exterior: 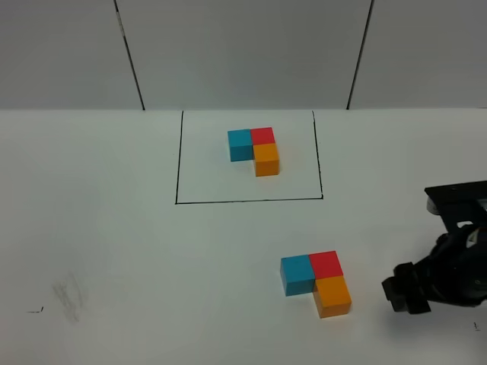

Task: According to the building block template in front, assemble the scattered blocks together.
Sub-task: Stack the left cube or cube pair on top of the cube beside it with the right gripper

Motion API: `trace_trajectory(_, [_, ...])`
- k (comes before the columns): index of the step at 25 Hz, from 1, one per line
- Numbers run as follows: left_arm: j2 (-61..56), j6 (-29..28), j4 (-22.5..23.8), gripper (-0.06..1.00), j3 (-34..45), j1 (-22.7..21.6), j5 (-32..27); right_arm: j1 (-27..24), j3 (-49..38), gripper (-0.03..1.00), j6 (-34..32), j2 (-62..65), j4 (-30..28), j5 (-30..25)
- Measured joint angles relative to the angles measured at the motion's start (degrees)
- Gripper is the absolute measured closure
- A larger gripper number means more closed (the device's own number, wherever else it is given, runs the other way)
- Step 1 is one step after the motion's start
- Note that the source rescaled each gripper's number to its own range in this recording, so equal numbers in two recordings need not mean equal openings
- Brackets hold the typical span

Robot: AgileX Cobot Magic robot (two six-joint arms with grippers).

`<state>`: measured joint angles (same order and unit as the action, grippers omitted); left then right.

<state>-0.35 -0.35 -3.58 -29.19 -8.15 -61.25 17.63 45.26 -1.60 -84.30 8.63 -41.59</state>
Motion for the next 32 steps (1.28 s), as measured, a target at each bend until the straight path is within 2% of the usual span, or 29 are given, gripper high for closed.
trace_trajectory(4, [0.0, 0.0, 0.0, 0.3, 0.0, 0.0, 0.0, 2.2, 6.7, 0.53, -1.5, -4.8, 0.0, -1.2])
trace_trajectory(7, [0.0, 0.0, 0.0, 0.3, 0.0, 0.0, 0.0, 4.2, 8.7, 0.53, -5.1, -6.1, -1.1, -0.9])
trace_trajectory(13, [0.0, 0.0, 0.0, 0.3, 0.0, 0.0, 0.0, 8.0, 8.9, 0.53, -15.6, -9.0, -10.9, -2.9])
trace_trajectory(15, [0.0, 0.0, 0.0, 0.3, 0.0, 0.0, 0.0, 8.8, 8.9, 0.53, -17.9, -9.9, -12.2, -3.7])
trace_trajectory(19, [0.0, 0.0, 0.0, 0.3, 0.0, 0.0, 0.0, 10.2, 8.9, 0.53, -19.1, -10.1, -11.8, -3.6])
trace_trajectory(23, [0.0, 0.0, 0.0, 0.3, 0.0, 0.0, 0.0, 11.1, 9.1, 0.53, -19.1, -10.1, -8.6, -3.3])
trace_trajectory(32, [0.0, 0.0, 0.0, 0.3, 0.0, 0.0, 0.0, 16.5, 15.7, 0.53, -19.1, -10.6, -8.0, -3.4])
